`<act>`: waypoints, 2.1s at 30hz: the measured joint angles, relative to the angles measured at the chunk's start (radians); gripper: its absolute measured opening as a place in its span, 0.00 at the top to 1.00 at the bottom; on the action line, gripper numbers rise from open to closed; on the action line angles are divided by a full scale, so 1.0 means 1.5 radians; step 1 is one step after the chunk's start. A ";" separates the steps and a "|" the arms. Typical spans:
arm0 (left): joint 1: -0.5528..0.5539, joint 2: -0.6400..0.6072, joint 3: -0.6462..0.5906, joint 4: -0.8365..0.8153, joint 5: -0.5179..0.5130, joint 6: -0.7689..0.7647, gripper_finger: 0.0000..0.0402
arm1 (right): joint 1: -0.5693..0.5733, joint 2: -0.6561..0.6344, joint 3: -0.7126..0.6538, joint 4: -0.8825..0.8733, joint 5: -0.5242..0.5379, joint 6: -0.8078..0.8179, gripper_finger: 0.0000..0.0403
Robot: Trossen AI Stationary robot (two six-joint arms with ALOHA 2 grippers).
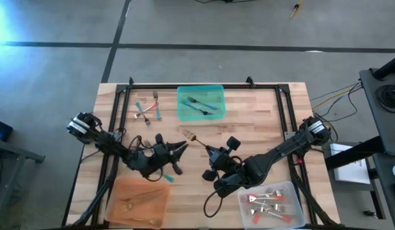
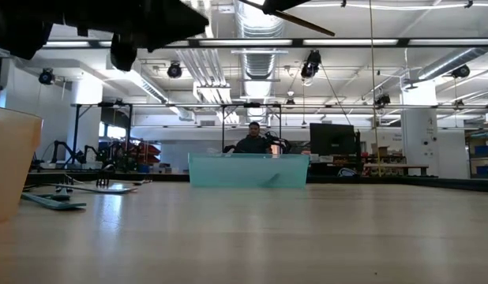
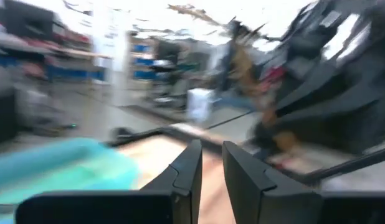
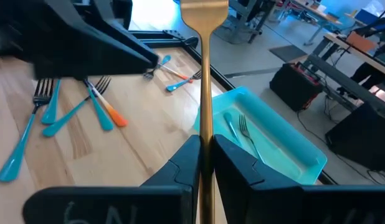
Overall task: Sort silverware by color (type)
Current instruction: Put the gold fork into the orange bin
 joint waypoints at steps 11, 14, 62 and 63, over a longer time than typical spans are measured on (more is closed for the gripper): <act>0.000 0.001 0.025 -0.082 0.000 -0.062 0.89 | 0.000 0.000 0.000 -0.003 -0.002 -0.002 0.92; 0.007 0.001 0.024 -0.081 0.117 -0.110 0.88 | 0.000 0.000 0.000 -0.003 -0.002 -0.005 0.92; 0.079 -0.002 0.104 -0.057 0.190 -0.050 0.98 | 0.000 0.001 -0.001 0.027 -0.008 -0.015 0.92; 0.079 -0.002 0.103 -0.057 0.189 -0.052 0.98 | 0.000 0.001 -0.001 0.029 -0.010 -0.016 0.92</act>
